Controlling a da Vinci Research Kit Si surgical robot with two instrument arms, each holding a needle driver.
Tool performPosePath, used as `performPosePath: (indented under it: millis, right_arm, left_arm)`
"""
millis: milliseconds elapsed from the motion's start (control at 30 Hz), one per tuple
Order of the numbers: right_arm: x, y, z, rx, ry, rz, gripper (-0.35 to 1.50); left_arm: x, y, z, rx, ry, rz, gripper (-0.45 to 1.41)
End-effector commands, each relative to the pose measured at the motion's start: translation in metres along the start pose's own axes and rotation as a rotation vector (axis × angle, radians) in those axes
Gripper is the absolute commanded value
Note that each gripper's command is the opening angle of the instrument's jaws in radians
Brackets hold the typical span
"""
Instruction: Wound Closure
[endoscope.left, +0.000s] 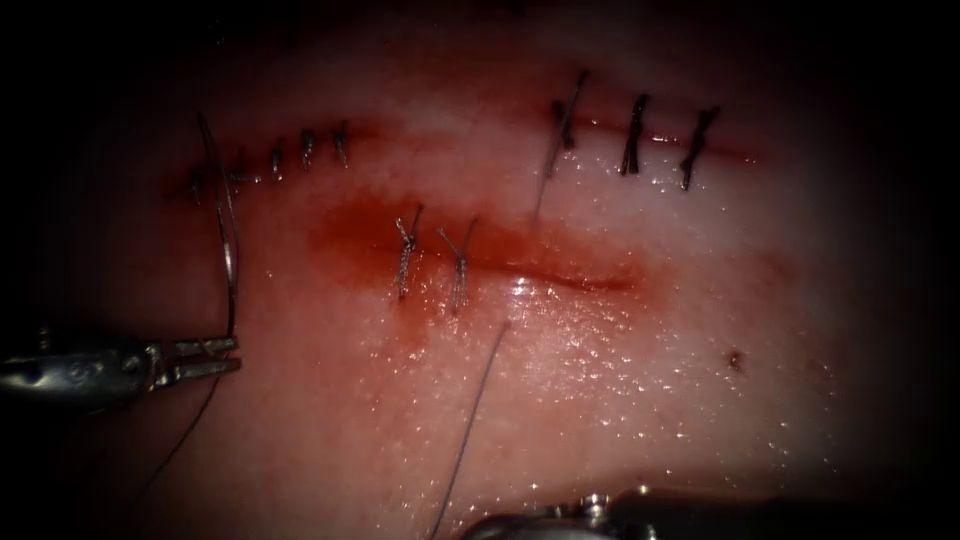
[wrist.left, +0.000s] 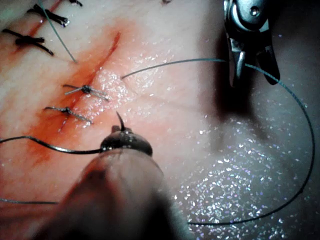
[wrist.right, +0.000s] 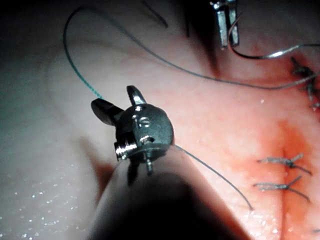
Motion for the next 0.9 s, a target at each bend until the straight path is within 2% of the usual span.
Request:
performPosePath:
  millis: [33,133,200,233,433,700,900]
  right_arm:
    - [-0.0006,0.0002,0.0003,-0.01,-0.002,-0.004,1.11]
    - [-0.0016,0.0013,-0.0017,-0.08,-0.031,-0.018,1.28]
    - [-0.0024,0.002,-0.0032,-0.108,-0.061,-0.033,1.28]
    - [-0.0033,0.0028,-0.005,-0.136,-0.086,-0.029,1.3]
    - [-0.0046,0.0046,-0.0076,-0.216,-0.124,-0.087,1.25]
    - [-0.0078,0.0096,-0.0061,-0.328,0.002,-0.117,1.22]
    - [-0.0121,0.0127,-0.0039,-0.353,-0.002,-0.137,1.22]
  left_arm:
    - [-0.0002,0.0006,0.0008,-0.004,0.0,-0.002,-0.45]
    - [-0.0002,0.0005,0.0008,-0.004,0.0,-0.002,-0.45]
    - [-0.0003,0.0004,0.0008,-0.005,0.0,0.004,-0.45]
    - [-0.0003,0.0003,0.0008,-0.004,-0.001,0.004,-0.45]
    - [-0.0004,0.0002,0.0008,-0.004,-0.001,0.004,-0.45]
    - [-0.0004,0.0003,0.0009,-0.002,-0.002,0.003,-0.45]
    - [-0.0004,0.0003,0.001,0.001,-0.003,0.003,-0.45]
